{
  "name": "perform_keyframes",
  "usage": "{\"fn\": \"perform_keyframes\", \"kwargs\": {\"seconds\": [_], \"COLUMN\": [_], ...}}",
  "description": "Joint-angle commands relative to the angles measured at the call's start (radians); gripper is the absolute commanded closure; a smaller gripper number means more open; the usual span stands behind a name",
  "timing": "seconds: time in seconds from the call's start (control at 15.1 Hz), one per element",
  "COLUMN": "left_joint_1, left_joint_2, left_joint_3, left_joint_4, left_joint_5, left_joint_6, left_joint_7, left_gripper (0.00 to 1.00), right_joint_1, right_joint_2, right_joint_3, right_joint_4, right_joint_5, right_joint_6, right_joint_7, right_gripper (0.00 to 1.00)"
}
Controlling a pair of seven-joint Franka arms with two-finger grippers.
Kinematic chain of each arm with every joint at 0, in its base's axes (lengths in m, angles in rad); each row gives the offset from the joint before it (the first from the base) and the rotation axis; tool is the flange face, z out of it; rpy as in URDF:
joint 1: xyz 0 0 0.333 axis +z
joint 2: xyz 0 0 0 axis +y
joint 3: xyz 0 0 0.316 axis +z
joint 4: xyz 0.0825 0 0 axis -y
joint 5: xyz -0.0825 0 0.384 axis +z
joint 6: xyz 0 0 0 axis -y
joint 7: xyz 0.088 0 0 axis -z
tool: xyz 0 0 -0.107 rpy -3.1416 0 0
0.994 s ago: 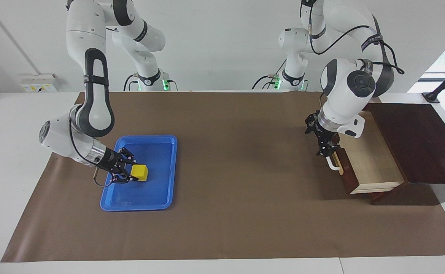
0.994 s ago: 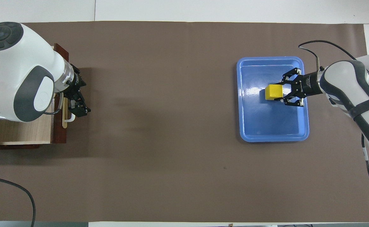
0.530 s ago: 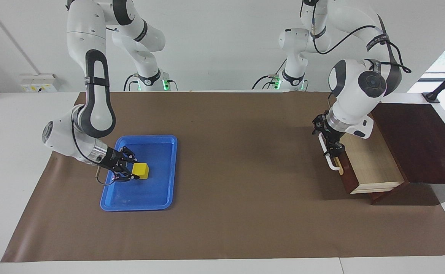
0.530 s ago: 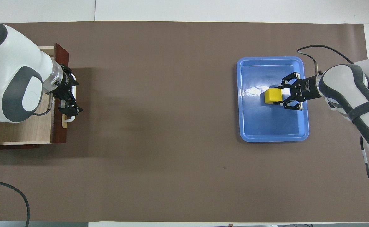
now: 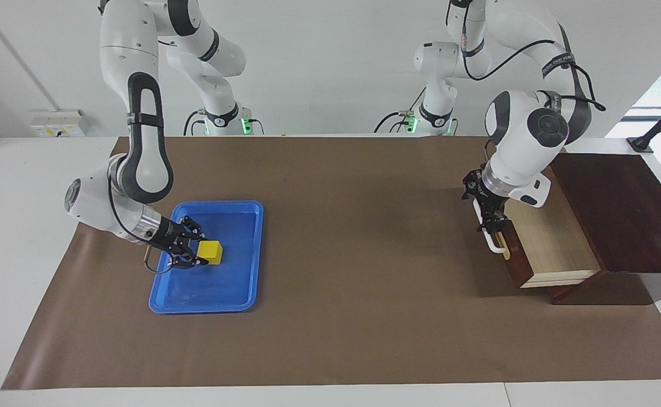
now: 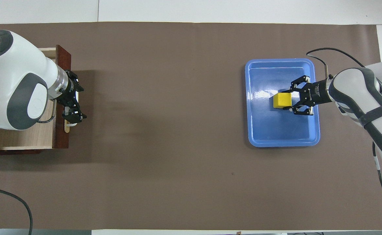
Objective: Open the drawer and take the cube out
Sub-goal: 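Withdraw the right gripper while the left gripper pushes the drawer shut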
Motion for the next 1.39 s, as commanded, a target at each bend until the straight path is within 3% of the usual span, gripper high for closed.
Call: {"fn": "perform_keyframes", "kwargs": {"seconds": [0.0, 0.4, 0.73, 0.99, 1.33], "left_joint_1": [0.006, 0.055, 0.109, 0.21, 0.311], "left_joint_2": [-0.039, -0.041, -0.039, -0.03, -0.033], "left_joint_3": [-0.001, -0.001, -0.001, -0.003, -0.003], "left_joint_4": [-0.052, -0.053, -0.049, -0.014, -0.001], "left_joint_5": [0.017, 0.06, 0.132, 0.142, 0.141], "left_joint_6": [0.03, 0.03, 0.038, 0.039, 0.044], "left_joint_7": [0.018, 0.037, 0.11, 0.233, 0.362], "left_gripper": [0.0, 0.0, 0.0, 0.0, 0.0], "right_joint_1": [-0.007, 0.005, 0.053, 0.088, 0.091], "right_joint_2": [-0.018, -0.093, -0.248, -0.326, -0.458], "right_joint_3": [0.007, 0.004, 0.017, 0.023, 0.026], "right_joint_4": [-0.027, 0.053, 0.058, 0.126, 0.137], "right_joint_5": [0.025, -0.01, -0.252, -0.389, -0.504], "right_joint_6": [0.016, -0.123, -0.18, -0.298, -0.381], "right_joint_7": [-0.038, 0.0, -0.035, -0.211, -0.514], "right_gripper": [0.11, 0.03, 0.01, 0.0, 0.0]}}
